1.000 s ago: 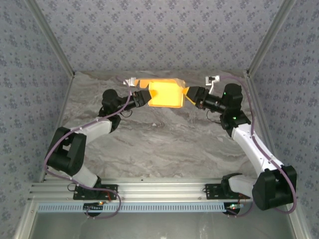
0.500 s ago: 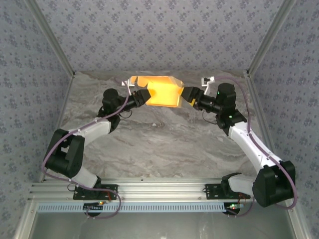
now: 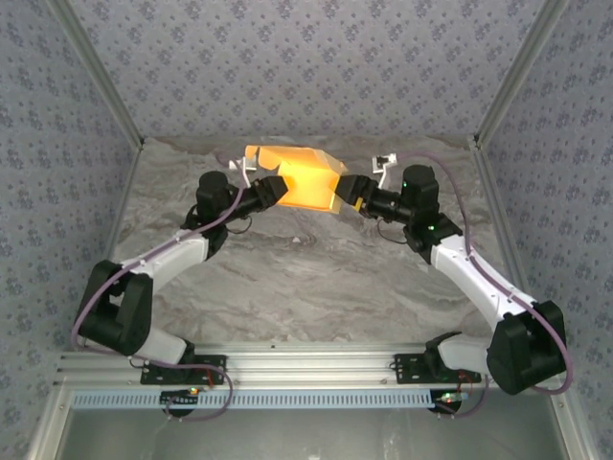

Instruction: Fold the paper box

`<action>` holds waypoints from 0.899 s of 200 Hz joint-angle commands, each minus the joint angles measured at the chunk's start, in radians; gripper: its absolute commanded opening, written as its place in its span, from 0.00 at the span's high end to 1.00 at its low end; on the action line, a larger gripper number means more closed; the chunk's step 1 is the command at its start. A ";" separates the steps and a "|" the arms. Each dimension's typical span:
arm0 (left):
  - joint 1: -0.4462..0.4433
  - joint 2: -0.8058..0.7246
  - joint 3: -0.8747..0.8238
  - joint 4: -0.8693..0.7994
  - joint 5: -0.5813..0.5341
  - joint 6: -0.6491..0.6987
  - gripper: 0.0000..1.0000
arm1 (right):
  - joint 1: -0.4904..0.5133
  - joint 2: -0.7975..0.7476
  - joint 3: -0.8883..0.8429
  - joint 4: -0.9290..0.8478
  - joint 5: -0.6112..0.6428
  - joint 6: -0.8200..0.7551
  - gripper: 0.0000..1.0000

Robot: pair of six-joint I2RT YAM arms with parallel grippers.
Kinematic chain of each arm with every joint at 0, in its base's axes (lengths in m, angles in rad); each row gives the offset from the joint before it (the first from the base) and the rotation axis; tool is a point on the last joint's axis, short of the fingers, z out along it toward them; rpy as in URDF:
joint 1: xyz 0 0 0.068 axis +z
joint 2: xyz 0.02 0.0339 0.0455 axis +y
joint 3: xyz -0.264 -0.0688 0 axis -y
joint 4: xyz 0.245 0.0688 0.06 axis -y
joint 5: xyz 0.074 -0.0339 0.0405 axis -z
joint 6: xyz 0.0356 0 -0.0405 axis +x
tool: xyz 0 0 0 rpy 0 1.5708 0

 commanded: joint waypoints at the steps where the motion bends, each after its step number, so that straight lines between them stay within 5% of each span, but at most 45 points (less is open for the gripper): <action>1: -0.007 -0.050 0.010 -0.060 -0.043 0.056 0.64 | 0.011 -0.011 -0.016 -0.022 0.039 -0.022 0.21; 59: -0.007 -0.068 0.012 -0.158 -0.115 0.104 0.65 | 0.011 -0.005 -0.014 -0.071 0.057 -0.053 0.26; 90: -0.006 -0.053 0.026 -0.230 -0.165 0.122 0.65 | -0.016 -0.017 -0.012 -0.130 0.072 -0.071 0.19; 130: -0.015 -0.016 0.025 -0.374 -0.324 0.164 0.63 | -0.124 -0.100 -0.017 -0.278 0.104 -0.202 0.16; 180: -0.066 0.128 -0.003 -0.336 -0.425 0.189 0.64 | -0.164 -0.123 0.012 -0.468 0.216 -0.345 0.19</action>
